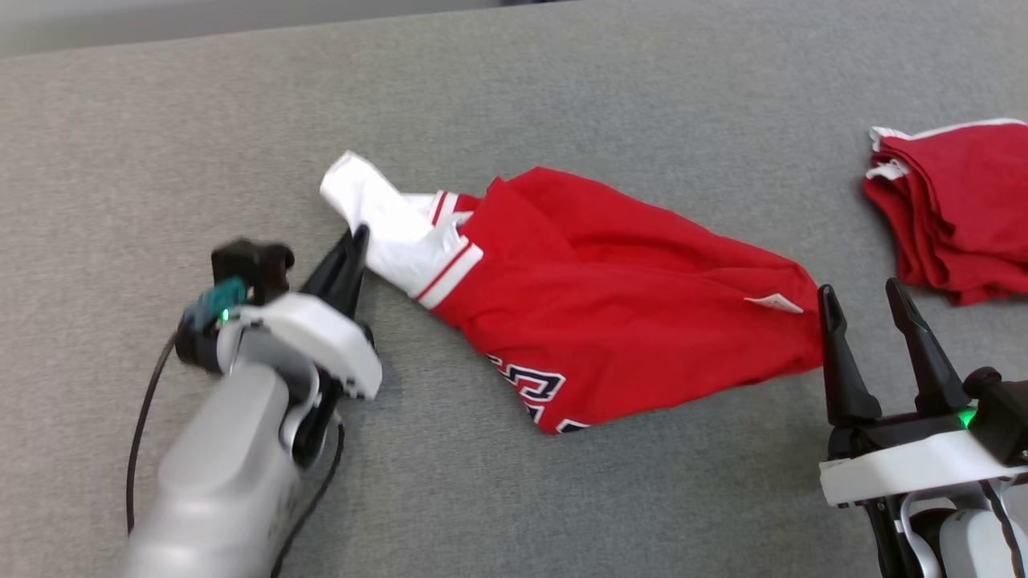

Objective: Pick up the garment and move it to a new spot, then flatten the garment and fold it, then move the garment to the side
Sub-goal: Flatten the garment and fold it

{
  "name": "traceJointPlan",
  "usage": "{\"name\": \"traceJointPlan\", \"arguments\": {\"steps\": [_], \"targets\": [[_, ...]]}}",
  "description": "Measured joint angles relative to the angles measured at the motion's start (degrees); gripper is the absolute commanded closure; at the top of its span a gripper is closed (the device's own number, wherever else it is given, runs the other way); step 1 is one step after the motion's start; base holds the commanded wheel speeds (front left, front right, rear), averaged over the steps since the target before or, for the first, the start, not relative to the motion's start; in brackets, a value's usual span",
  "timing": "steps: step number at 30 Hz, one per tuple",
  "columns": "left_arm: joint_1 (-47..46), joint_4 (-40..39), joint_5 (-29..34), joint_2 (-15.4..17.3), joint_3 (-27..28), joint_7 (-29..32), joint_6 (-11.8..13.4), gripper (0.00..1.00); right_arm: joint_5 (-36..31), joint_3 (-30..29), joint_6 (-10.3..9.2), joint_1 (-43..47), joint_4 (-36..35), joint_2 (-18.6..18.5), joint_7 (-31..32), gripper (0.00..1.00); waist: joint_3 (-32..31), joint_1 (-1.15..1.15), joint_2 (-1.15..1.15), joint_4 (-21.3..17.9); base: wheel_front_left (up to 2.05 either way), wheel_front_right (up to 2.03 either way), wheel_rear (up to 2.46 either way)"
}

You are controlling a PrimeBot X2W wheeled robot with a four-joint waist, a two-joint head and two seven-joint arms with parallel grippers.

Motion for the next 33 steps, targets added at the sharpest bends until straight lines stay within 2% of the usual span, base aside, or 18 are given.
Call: {"name": "traceJointPlan", "arguments": {"steps": [8,12,13,14,19,24,33], "targets": [[19.07,-19.06,-1.62,2.64,2.97,-1.3,6.33,1.0,-0.63,-1.07,0.0,1.49,-1.98,0.0,1.9,0.0,-1.98,0.0,0.0,3.65,0.0,0.0,0.0],[25.64,-26.94,-2.81,3.12,3.25,0.51,9.06,1.0,-0.68,-1.23,0.0,2.09,-2.48,-0.01,2.71,0.0,-2.7,0.0,0.0,4.82,0.0,0.0,0.0],[26.72,-28.37,-2.91,3.21,3.1,0.96,9.56,0.93,-0.68,-1.27,0.0,2.21,-2.64,0.0,2.78,0.0,-2.88,0.0,0.0,5.04,0.0,0.0,0.0],[27.54,-29.48,-2.9,3.35,2.92,1.59,10.12,0.02,-0.68,-1.29,0.0,2.27,-2.72,0.0,3.05,0.0,-3.08,0.0,0.0,5.23,0.0,0.0,0.0],[28.8,-34.35,-1.41,4.24,3.7,0.34,12.41,0.0,-0.68,-1.03,0.0,2.55,-3.04,0.0,3.71,0.0,-4.14,0.0,0.0,5.48,0.0,0.0,0.0],[28.87,-39.95,3.26,5.15,6.49,-1.44,14.61,0.0,-0.69,-1.09,0.0,3.47,-3.42,-0.01,4.01,0.0,-5.45,0.0,0.0,5.32,0.0,0.0,0.0],[31.74,-45.41,10.22,8.71,11.27,-1.64,16.7,0.0,-1.97,-1.16,0.0,5.39,-3.88,0.0,4.81,0.0,-8.5,0.0,0.0,5.27,0.0,0.0,0.0]]}}
